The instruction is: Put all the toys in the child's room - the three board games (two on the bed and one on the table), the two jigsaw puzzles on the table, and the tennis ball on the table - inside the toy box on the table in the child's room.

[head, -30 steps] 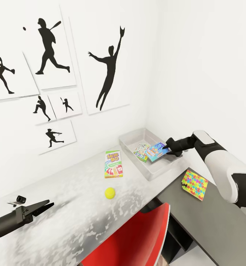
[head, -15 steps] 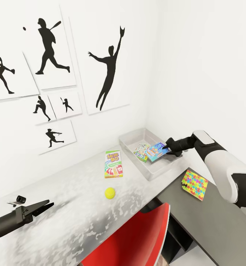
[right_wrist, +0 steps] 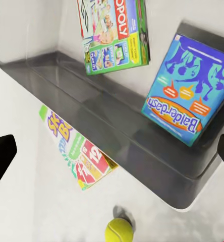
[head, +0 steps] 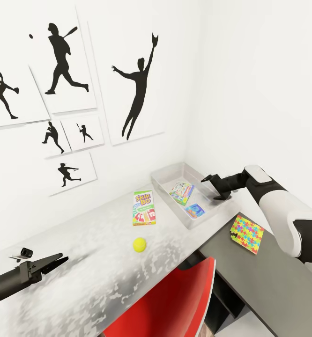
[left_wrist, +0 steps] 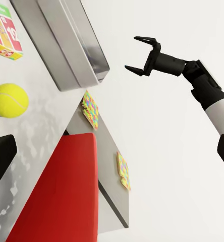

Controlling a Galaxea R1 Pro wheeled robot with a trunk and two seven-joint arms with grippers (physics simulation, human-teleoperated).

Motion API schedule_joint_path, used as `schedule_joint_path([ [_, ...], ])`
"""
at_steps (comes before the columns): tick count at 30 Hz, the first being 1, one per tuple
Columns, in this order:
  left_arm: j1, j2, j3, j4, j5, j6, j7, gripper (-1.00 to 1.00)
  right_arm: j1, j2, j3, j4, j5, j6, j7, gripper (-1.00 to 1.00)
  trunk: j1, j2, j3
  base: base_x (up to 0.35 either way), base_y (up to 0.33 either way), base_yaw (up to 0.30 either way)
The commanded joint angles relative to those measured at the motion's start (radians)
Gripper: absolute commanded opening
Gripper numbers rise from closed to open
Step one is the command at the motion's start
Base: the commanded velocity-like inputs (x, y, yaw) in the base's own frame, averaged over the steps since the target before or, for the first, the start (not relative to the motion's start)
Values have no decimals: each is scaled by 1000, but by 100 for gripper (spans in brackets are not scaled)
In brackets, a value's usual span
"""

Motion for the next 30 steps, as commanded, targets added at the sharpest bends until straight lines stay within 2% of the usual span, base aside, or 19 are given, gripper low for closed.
schedule_joint_path([
  [1,-1,0,0,0,-1,11,-4,100,-1,0,2,-1,-10,1,-10,100,1,-2,-2,0,0,0],
  [30,-1,0,1,0,-1,11,-4,100,-1,-1,0,-4,-11,-1,-3,100,1,-2,-2,-7,0,0],
])
